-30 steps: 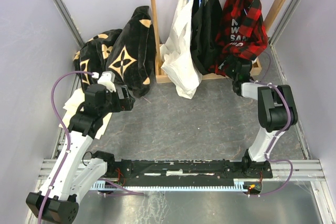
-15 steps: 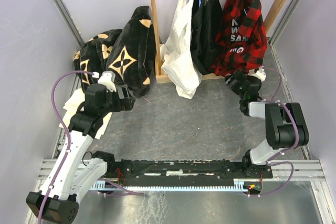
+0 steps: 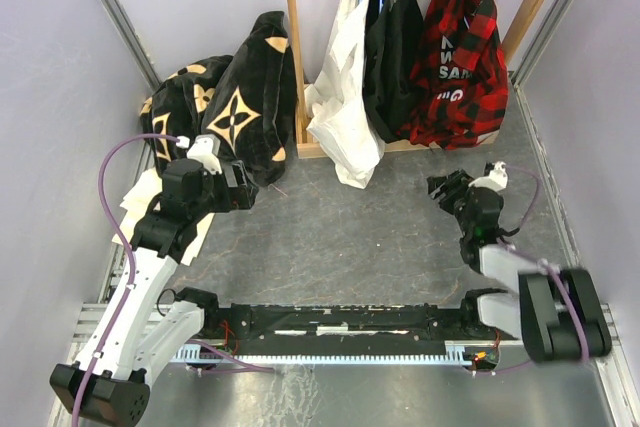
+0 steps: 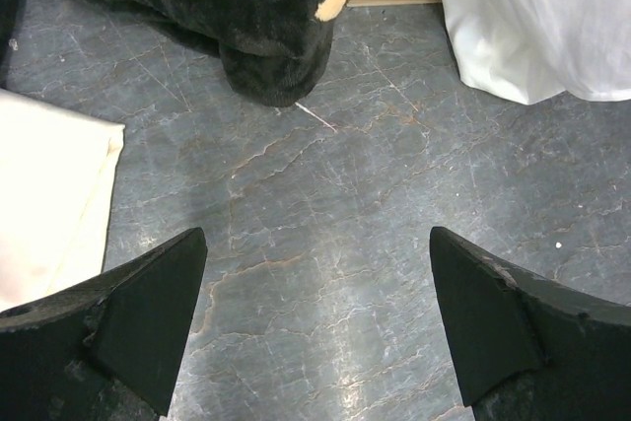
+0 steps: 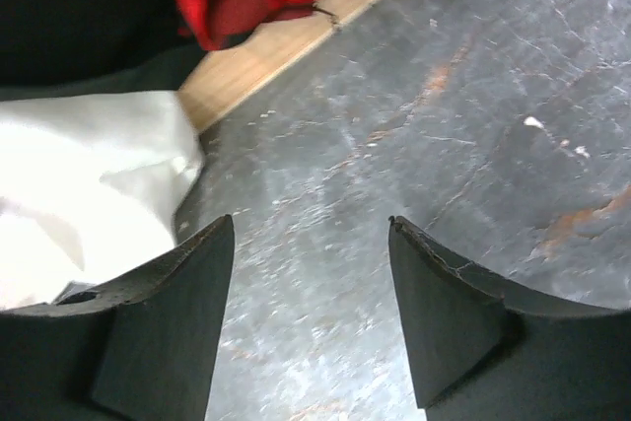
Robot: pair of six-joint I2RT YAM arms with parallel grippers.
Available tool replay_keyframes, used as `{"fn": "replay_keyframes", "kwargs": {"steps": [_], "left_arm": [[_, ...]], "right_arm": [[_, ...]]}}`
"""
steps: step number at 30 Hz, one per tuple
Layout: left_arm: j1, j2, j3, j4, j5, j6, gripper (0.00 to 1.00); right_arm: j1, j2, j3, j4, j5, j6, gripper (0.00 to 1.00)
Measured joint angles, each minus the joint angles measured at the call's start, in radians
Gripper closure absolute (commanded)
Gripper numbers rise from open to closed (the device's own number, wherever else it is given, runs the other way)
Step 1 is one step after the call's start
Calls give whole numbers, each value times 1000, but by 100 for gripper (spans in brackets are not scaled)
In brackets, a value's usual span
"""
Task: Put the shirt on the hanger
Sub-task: Adjust the shirt at the center of the board.
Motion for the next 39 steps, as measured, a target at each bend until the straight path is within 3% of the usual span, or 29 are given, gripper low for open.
{"fn": "replay_keyframes", "kwargs": {"steps": [5, 9, 13, 20, 28, 39], "left_arm": [[0, 2, 0, 5, 3, 0, 1], [0, 11, -1, 11, 16, 0, 1], [0, 14, -8, 11, 23, 0, 1], [0, -8, -9, 10, 21, 0, 1], [0, -13, -9, 8, 21, 0, 1], [0, -17, -9, 6, 21, 0, 1]], "right_arm": [[167, -350, -33, -189, 144, -118, 28], [262, -419, 42, -360, 246, -253, 29], [342, -298, 156, -494, 346, -367, 33], [404, 5, 416, -632, 476, -510, 50], [335, 256, 621, -710, 461, -559, 57], [227, 454, 853, -798, 380, -600, 63]]}}
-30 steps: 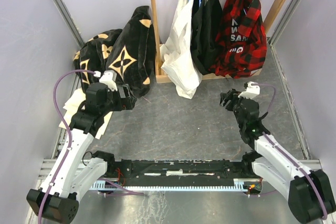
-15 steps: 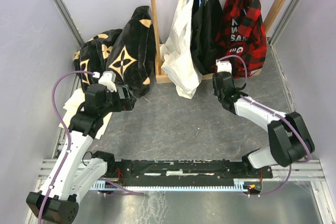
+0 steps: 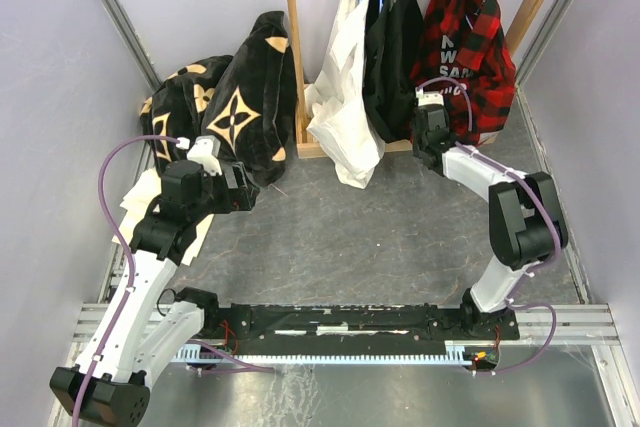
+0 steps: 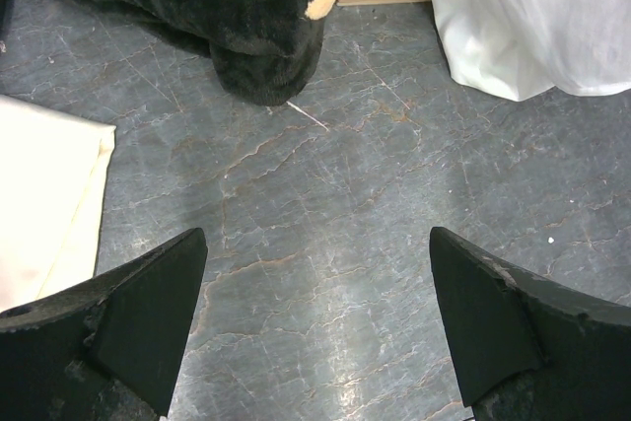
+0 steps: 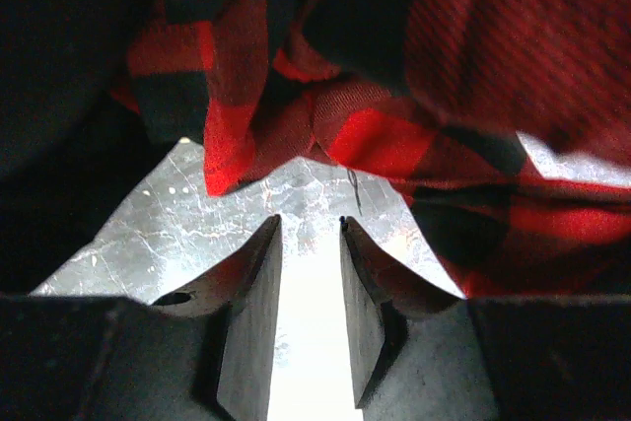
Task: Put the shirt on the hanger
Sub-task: Adjust the shirt at the center of the board.
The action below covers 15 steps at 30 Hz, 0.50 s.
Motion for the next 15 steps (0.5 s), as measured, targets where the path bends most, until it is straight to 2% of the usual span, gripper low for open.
{"fn": "replay_keyframes", "kwargs": {"steps": [8, 15], "left_arm": [[0, 0, 0, -4, -1, 0, 1], [0, 0, 0, -4, -2, 0, 1]], "right_arm": [[-25, 75, 131, -45, -41, -1, 69], [-28, 82, 170, -61, -55, -1, 74]]}}
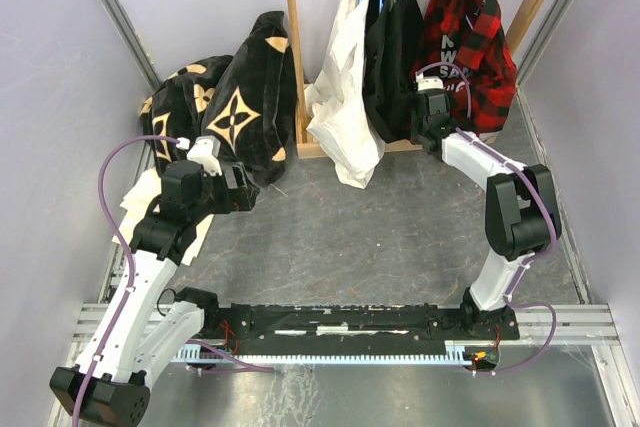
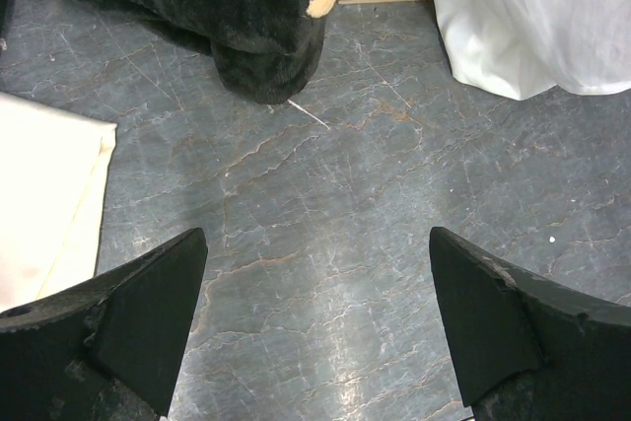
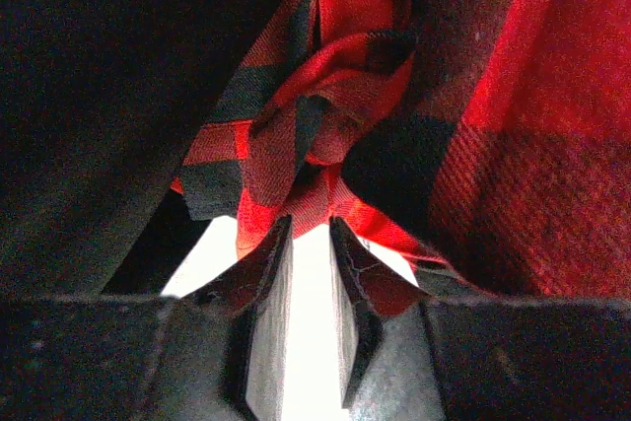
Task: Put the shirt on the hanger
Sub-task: Adjust the shirt at the center of the board.
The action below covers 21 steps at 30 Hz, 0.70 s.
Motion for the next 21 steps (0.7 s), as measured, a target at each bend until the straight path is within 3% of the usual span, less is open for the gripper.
{"fn": "replay_keyframes", "kwargs": {"steps": [21], "left_arm": [[0, 1, 2, -12, -9, 0, 1]], "right_arm": [[-53, 161, 200, -80, -28, 4, 79]]}}
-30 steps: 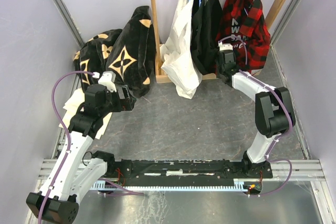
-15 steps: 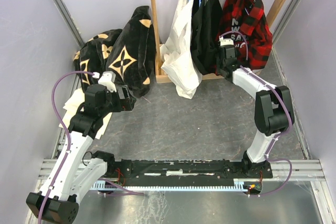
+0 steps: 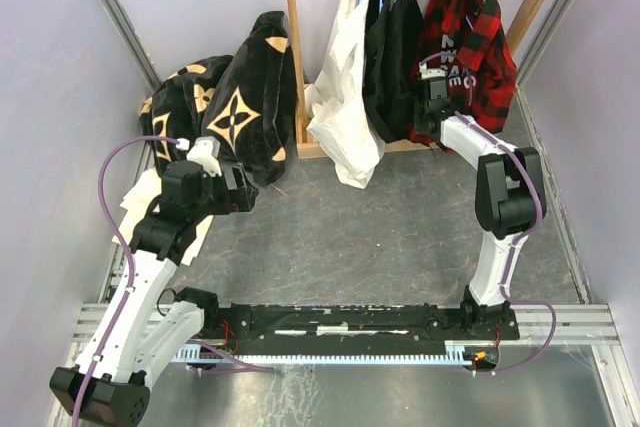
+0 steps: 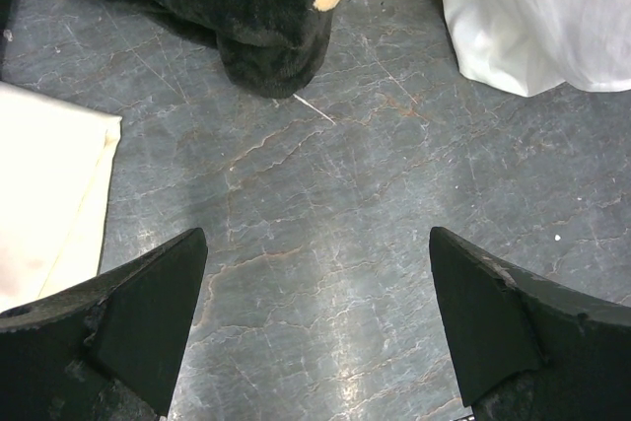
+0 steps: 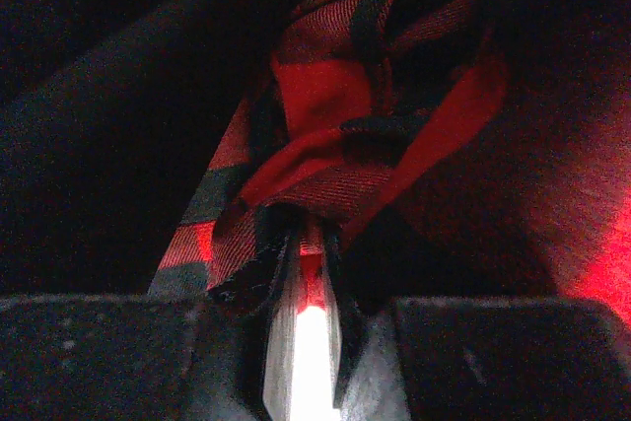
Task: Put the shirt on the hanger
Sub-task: Adjust the shirt at the center of the board.
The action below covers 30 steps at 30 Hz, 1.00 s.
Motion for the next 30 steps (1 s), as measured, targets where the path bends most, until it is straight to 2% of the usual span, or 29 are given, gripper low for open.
{"fn": "replay_keyframes", "kwargs": {"steps": [14, 20, 24, 30], "left_arm": [[0, -3, 9, -10, -16, 0, 1], [0, -3, 9, -10, -16, 0, 1], [0, -3, 9, -10, -16, 0, 1], [0, -2, 9, -10, -16, 0, 1]], "right_arm": [[-54, 177, 233, -113, -1, -14, 76], [-58, 184, 272, -138, 0, -26, 67], [-58, 116, 187, -113, -23, -24, 58], [-34, -110, -32, -68, -34, -23, 40]]}}
